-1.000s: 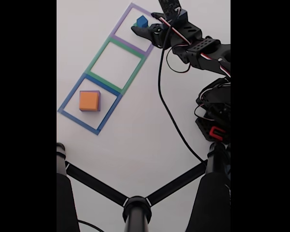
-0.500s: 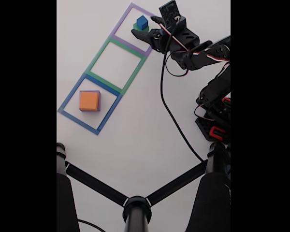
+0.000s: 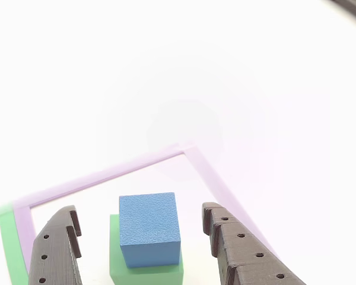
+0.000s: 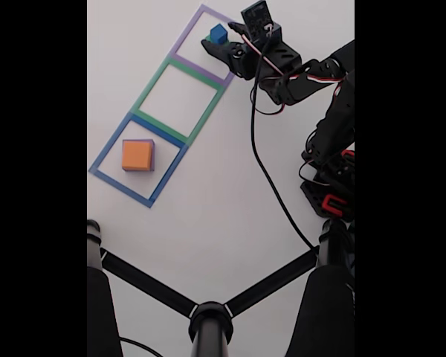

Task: Tower of hanoi

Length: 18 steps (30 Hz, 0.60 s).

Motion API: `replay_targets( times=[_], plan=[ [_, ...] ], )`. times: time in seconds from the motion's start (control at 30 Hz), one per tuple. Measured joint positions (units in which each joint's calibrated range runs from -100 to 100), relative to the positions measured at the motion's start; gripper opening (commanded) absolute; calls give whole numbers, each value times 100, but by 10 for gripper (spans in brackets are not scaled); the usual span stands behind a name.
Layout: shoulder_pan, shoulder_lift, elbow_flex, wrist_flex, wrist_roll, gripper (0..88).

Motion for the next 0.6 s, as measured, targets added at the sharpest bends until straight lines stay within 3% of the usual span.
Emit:
replay_targets(
  times=[0.6],
  plan=[
    [-8, 253, -131, -32, 0, 124]
  ],
)
